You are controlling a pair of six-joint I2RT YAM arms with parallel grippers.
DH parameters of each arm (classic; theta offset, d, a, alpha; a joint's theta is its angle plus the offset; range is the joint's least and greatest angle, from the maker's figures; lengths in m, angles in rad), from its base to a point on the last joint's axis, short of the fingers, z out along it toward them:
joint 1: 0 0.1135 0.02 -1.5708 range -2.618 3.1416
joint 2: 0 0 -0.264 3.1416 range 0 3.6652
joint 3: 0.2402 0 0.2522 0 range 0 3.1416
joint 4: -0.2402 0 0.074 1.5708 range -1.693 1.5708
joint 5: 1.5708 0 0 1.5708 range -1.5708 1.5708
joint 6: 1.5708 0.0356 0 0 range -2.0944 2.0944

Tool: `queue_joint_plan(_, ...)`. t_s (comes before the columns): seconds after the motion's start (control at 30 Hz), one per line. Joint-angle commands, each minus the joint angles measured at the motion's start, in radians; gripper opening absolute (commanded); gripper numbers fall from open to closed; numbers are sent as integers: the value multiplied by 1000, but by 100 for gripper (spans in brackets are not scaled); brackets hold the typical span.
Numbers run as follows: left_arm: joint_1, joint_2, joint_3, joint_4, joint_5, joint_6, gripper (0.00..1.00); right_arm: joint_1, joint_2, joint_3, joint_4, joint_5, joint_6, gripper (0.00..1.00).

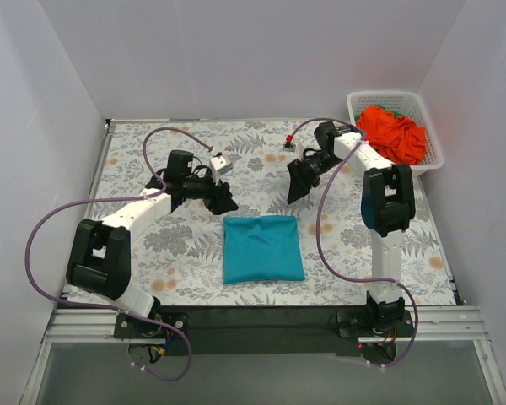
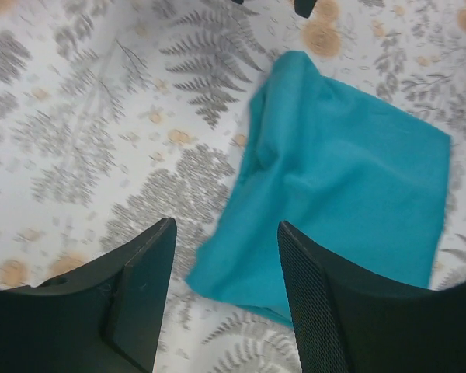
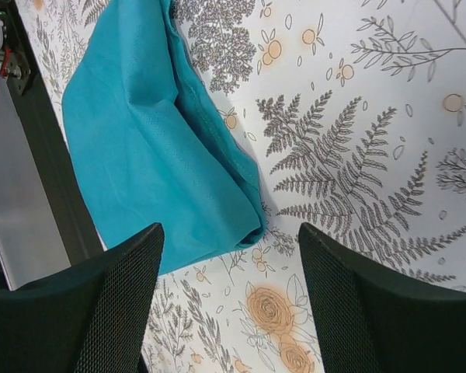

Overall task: Fold and stack the t-shirts
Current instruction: Fold the tshirt

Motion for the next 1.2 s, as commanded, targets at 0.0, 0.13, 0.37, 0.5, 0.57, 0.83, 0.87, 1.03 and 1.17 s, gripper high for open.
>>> queue_joint_plan(0.0, 28, -18, -28, -142, 120, -166, 54, 9, -51, -48, 44, -32, 6, 77)
queue_joint_plan(0.13, 51, 16, -24, -187, 137, -174, 56, 35, -65, -105, 81, 3, -8, 75)
queue_joint_plan(0.37, 65, 167, 64, -339, 154, -66, 62, 79, -66, -189, 97, 59, -60, 70)
queue_joint_plan(0.5, 65, 194, 68, -333, 161, -50, 62, 83, -71, -212, 95, 74, -72, 61)
queue_joint_plan(0.57, 65, 200, 65, -313, 151, -52, 61, 83, -71, -217, 95, 82, -75, 58)
queue_joint_plan(0.83, 69, 192, 74, -259, 78, -56, 58, 83, -86, -234, 91, 91, -88, 53)
queue_joint_plan(0.87, 71, 192, 77, -258, 71, -55, 58, 83, -91, -234, 91, 89, -88, 52)
queue_joint_plan(1.03, 79, 192, 81, -259, 78, -36, 59, 83, -106, -241, 88, 92, -89, 46)
queue_joint_plan(1.17, 79, 209, 77, -255, 82, -23, 60, 83, -101, -246, 86, 88, -89, 37)
